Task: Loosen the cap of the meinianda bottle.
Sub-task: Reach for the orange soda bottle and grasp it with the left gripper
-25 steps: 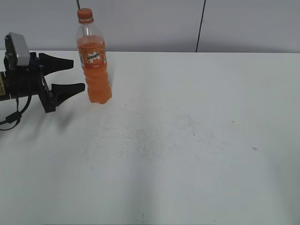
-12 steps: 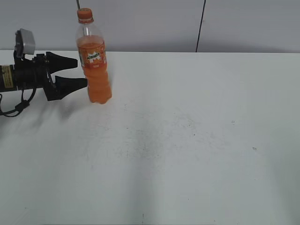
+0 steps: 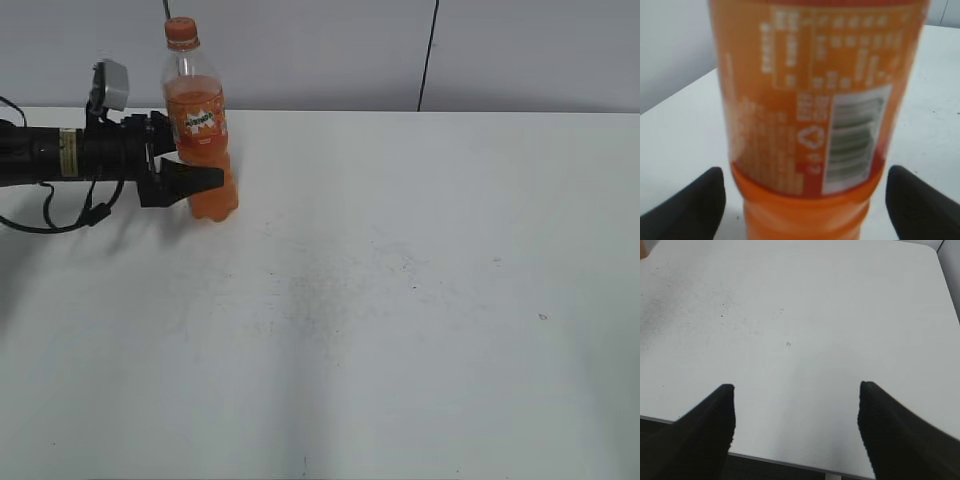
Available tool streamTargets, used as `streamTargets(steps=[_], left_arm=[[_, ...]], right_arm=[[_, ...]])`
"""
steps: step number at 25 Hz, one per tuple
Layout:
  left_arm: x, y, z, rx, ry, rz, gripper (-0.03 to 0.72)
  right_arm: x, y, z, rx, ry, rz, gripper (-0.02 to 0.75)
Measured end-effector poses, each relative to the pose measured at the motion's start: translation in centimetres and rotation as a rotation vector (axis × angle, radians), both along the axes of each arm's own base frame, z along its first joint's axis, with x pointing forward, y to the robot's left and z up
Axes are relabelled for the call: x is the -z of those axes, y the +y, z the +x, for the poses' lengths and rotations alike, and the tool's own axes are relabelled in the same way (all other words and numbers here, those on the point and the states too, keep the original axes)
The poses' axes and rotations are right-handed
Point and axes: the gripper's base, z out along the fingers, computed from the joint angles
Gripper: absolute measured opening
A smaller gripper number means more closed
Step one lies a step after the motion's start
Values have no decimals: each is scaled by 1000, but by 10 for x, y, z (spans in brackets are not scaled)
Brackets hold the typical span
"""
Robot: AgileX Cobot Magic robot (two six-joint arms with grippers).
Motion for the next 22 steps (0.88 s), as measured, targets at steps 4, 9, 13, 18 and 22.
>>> streamTargets(steps=[4,9,13,18,22], left_arm=[[3,-16,3,35,7,-3,593],[12,-22,5,39,33,-13,587],[16,-22,5,32,45,-19,553],[16,-22,6,24,45,-18,473],[16,-22,6,24,45,-18,424]], right_arm=[[0,0,0,0,0,0,574],[0,0,0,0,0,0,574],[0,0,0,0,0,0,574],[0,0,0,0,0,0,574],[0,0,0,0,0,0,574]])
